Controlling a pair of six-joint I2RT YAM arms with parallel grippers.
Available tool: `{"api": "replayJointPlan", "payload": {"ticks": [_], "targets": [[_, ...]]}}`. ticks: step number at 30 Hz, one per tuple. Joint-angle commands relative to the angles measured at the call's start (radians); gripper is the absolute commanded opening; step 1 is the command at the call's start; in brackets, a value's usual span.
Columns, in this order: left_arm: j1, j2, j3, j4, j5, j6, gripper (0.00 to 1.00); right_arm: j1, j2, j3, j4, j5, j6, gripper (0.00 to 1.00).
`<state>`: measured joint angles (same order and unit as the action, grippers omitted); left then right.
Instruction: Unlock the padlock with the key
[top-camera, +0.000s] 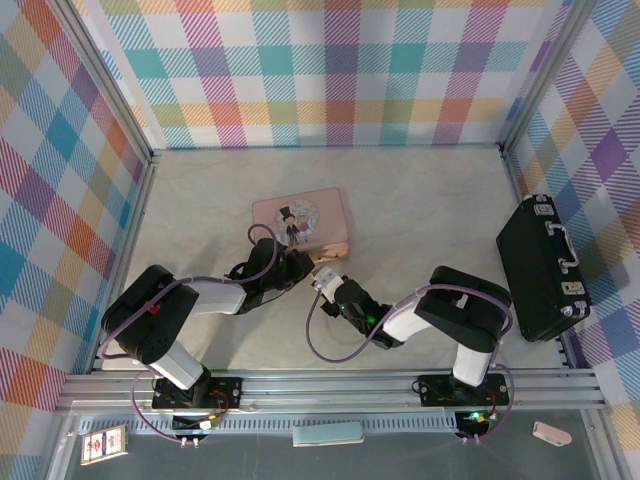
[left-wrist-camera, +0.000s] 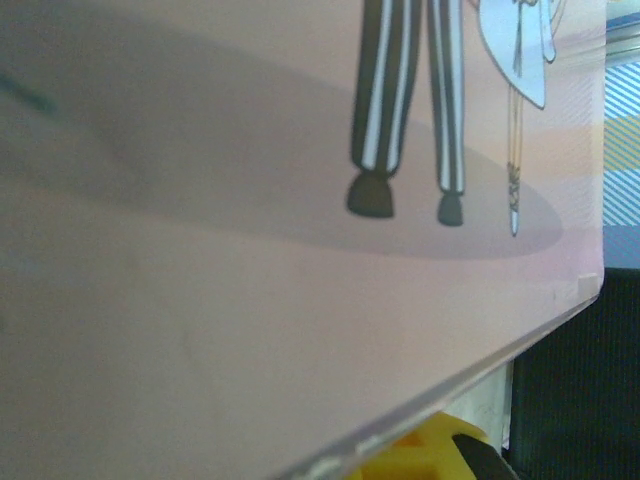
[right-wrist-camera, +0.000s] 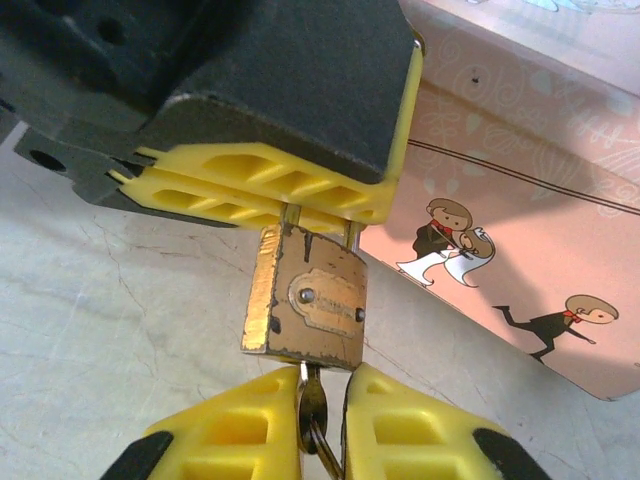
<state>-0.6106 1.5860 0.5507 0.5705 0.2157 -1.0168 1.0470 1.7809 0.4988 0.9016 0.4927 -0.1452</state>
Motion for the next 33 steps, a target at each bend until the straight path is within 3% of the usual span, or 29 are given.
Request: {"api": "replayJointPlan", "payload": {"ticks": [1, 17, 27, 33], "targets": [[-0.015, -0.028, -0.014, -0.011, 0.054, -0.057, 0.0, -0.002, -0.024, 0.026, -0.018, -0.032, 0.063, 0.14], [-0.015, -0.009, -0.014, 0.005, 0.054, -0.065, 0.0, -0.036, -0.057, 0.017, -0.026, -0.082, 0.218, 0.1], [-0.015, -0.008, -0.014, 0.008, 0.051, -0.063, 0.0, -0.087, -0.068, 0.004, -0.036, -0.186, 0.344, 0.05], [-0.014, 0.008, -0.012, 0.014, 0.047, -0.062, 0.0, -0.167, -0.09, -0.024, -0.029, -0.321, 0.545, 0.03]]}}
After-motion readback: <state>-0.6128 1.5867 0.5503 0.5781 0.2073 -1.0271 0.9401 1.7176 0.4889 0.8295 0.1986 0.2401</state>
